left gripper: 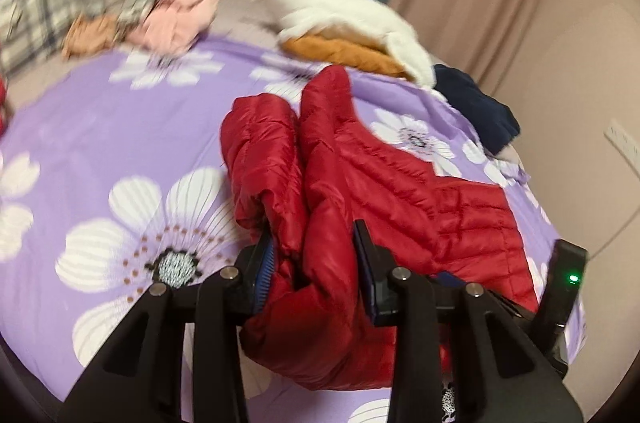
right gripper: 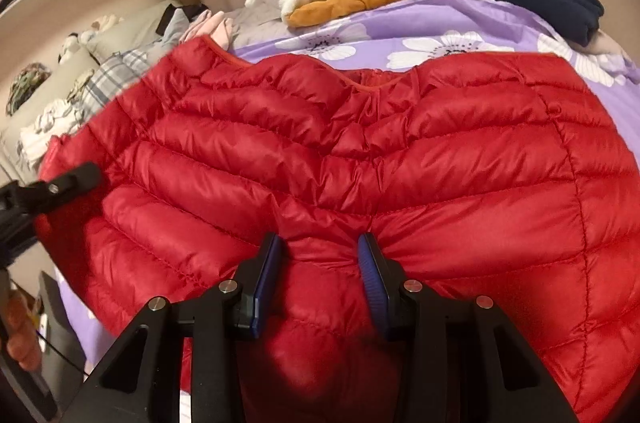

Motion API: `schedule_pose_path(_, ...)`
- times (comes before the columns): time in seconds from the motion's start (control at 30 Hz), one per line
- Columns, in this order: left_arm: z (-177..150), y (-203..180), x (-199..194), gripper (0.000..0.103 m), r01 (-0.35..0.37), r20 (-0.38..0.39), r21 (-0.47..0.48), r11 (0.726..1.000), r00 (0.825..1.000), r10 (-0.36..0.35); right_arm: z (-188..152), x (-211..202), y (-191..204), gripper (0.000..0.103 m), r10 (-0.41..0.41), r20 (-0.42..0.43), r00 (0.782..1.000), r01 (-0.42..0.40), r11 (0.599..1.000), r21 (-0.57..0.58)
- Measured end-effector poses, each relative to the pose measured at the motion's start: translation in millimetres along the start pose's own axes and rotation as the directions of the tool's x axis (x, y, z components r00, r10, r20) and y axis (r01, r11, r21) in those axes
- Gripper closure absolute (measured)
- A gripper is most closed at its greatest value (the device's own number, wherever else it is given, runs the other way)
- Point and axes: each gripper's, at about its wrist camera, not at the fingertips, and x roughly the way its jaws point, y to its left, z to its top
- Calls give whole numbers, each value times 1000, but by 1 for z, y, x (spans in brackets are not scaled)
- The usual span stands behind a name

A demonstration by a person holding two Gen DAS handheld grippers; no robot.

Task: Fold large clothes
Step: 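Lift the held side with the left tool and fold it over the jacket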

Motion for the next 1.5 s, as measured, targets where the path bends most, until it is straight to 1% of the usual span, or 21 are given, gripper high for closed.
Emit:
schedule_pose_path(0.07, 3, -16, -6, 68, 5, 23, 58, 998, 1000, -6, -1, 0, -2, 60, 10, 5, 1000, -10, 1000, 15)
schedule_pose_path(0.17, 6, -35, -9, 68, 26, 40, 114, 993, 999, -30, -4, 1, -5, 60, 28, 14, 1000, -29, 999, 42)
schedule_pose_path(0.27, 6, -59, -9, 68, 38, 47, 186, 982, 998, -48, -5, 1, -8, 60, 42, 17, 999, -43, 997, 58)
schedule_pose_path(0.33, 6, -70, -7, 68, 49, 42, 216, 975, 997, -60, -6, 1, -10, 60, 55, 19, 998, -56, 996, 72)
schedule_pose_path(0.4, 4, -86, -3, 66, 56, 31, 266, 962, 997, -66, -6, 2, -11, 60, 66, 20, 998, -68, 994, 82)
schedule_pose_path(0.5, -2, -108, 7, 65, 60, 5, 343, 937, 998, -66, -6, 3, -14, 60, 88, 24, 996, -90, 991, 100)
schedule_pose_path(0.67, -13, -134, 20, 63, 111, -59, 390, 914, 994, -96, -6, 5, -22, 60, 136, 32, 990, -140, 980, 142)
schedule_pose_path(0.73, -16, -141, 26, 62, 112, -72, 406, 907, 993, -91, -5, 5, -27, 62, 163, 41, 986, -168, 972, 165)
schedule_pose_path(0.8, -16, -146, 30, 62, 113, -83, 411, 904, 993, -86, -3, 5, -35, 65, 195, 42, 980, -199, 960, 195)
schedule_pose_path(0.87, -13, -147, 30, 60, 124, -85, 401, 908, 992, -98, -1, 3, -43, 66, 234, 43, 971, -238, 943, 232)
schedule_pose_path(1.0, -11, -147, 31, 60, 106, -83, 405, 908, 993, -79, -1, -19, -46, 65, 247, 56, 967, -253, 943, 217)
schedule_pose_path(1.13, -11, -145, 32, 60, 113, -87, 393, 913, 993, -85, -3, -48, -55, 65, 192, 87, 977, -206, 962, 181)
schedule_pose_path(1.23, -10, -145, 33, 60, 117, -87, 386, 915, 992, -90, -5, -70, -64, 65, 92, 107, 990, -109, 981, 163)
schedule_pose_path(1.3, -9, -145, 33, 60, 117, -87, 385, 915, 992, -91, -4, -79, -67, 65, 12, 117, 993, -29, 989, 147)
schedule_pose_path(1.33, -9, -145, 33, 60, 118, -88, 386, 915, 992, -91, -5, -83, -70, 65, -14, 119, 993, -3, 990, 142)
schedule_pose_path(1.4, -10, -146, 34, 60, 122, -91, 386, 914, 991, -93, -7, -87, -75, 65, -48, 111, 993, 32, 989, 144)
schedule_pose_path(1.5, -12, -148, 35, 60, 124, -96, 394, 911, 991, -94, -10, -77, -83, 65, -53, 78, 996, 39, 985, 169)
